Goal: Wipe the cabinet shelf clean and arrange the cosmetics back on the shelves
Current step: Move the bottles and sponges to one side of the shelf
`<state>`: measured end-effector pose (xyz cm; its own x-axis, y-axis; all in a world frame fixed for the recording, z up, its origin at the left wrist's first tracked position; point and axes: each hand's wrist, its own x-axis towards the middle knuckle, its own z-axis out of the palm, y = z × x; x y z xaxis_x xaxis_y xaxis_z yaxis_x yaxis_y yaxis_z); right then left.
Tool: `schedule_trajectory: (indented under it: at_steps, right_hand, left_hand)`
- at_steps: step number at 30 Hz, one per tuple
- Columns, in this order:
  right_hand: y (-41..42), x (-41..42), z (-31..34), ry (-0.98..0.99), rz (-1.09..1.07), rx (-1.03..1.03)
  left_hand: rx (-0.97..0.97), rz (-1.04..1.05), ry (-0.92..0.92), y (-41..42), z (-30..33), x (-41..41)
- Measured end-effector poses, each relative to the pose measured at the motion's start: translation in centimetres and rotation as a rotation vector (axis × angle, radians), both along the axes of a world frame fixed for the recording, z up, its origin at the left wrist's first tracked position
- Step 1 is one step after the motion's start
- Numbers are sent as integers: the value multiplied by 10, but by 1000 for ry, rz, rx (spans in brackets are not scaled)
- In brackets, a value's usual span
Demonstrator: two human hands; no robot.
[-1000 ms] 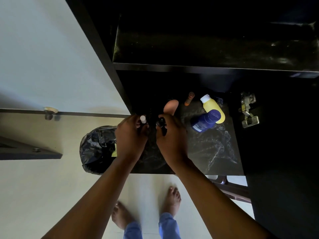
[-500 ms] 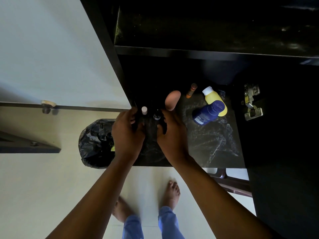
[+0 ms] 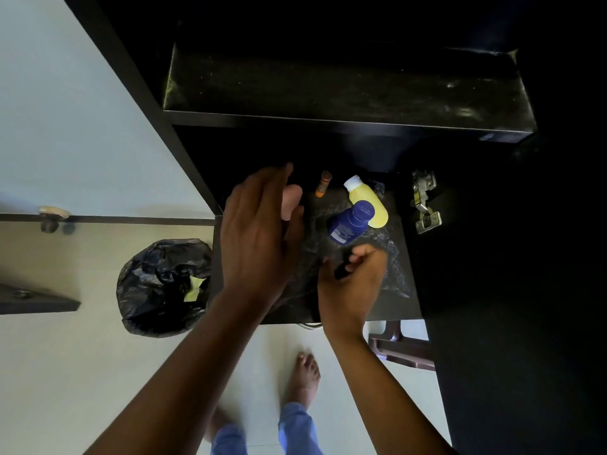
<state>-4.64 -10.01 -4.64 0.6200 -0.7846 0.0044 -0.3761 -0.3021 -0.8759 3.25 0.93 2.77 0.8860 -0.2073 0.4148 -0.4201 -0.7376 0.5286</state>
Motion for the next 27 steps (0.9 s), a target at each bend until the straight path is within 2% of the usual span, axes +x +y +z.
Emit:
schedule_trajectory:
  at_steps: [6, 11, 16, 23, 27]
  right_hand:
    - [-24, 17, 1, -46, 16, -37]
    - [-33, 24, -4, -53, 113, -47]
    - [-34, 27, -11, -73, 140, -80]
    - [-26, 16, -6, -114, 152, -73]
    - [-14, 8, -9, -63, 228, -77]
  left_hand:
    - [222, -3, 215, -20, -6, 38]
    - [348, 23, 260, -26, -8, 46]
    - [268, 0, 299, -27, -5, 42]
    - [173, -188, 66, -12, 22, 11]
    - [123, -216, 143, 18, 29, 0]
